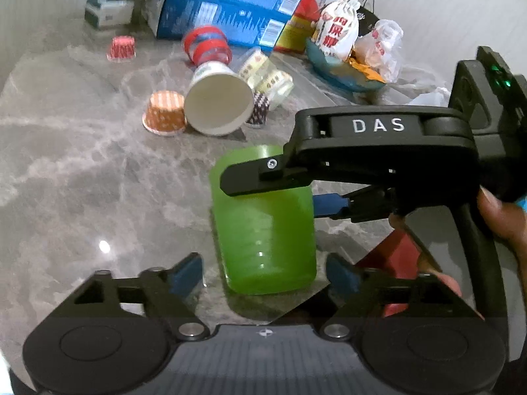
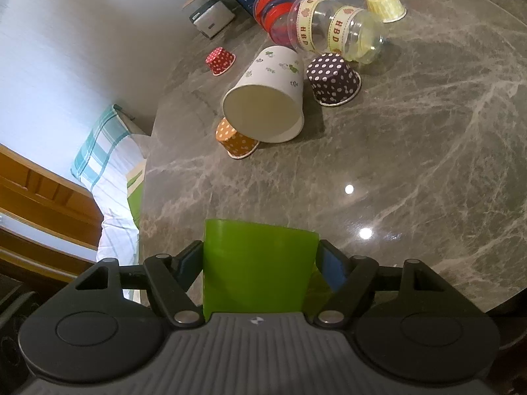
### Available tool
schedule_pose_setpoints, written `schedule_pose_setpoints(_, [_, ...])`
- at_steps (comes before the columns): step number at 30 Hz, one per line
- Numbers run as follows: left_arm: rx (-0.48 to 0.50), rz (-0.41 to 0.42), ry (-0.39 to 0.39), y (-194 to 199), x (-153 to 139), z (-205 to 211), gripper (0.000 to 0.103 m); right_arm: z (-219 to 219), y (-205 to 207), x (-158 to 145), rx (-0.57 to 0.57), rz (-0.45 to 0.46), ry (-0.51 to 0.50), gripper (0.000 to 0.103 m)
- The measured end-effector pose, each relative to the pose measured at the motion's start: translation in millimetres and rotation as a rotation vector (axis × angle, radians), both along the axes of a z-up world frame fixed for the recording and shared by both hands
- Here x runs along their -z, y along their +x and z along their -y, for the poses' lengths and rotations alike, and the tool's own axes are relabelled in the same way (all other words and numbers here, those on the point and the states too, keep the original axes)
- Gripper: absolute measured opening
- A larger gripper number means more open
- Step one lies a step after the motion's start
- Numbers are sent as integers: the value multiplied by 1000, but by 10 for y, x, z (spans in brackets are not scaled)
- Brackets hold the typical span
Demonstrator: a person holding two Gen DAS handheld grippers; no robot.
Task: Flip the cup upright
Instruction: 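Close the right gripper on the green cup while the left gripper releases it, then rotate the green cup upright in the right gripper, opening upward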
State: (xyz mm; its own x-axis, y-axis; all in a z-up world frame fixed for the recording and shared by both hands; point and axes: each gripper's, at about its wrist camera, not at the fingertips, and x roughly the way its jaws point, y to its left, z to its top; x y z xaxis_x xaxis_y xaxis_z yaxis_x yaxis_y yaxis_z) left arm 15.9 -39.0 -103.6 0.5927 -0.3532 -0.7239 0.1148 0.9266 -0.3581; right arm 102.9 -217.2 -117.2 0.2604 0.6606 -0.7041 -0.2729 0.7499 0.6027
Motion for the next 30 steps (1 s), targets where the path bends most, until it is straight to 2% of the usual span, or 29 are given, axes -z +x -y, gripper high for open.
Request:
schedule_pose_setpoints(6, [-22,58,27,-180,-100,-137,91,9,-38,-44,6,25,17,74])
schedule_pose_setpoints(11, [-47,106,-17,-339,-174,-409,91,-12,-125,-156,10,118,32,74])
schedule_pose_setpoints(16, [-78,184,-46,-518,-296,-669,91,-29,-279,-277,37,306,27,74])
schedule_pose_setpoints(21, [-137,263,-36,-648,-442,-909,91,-36,-434,-304,76,487,-15,74])
schedule_pose_setpoints(30, [-228,337,-19,-748,-565,-1263,91,-247,-770,-228,108,908,-178,74])
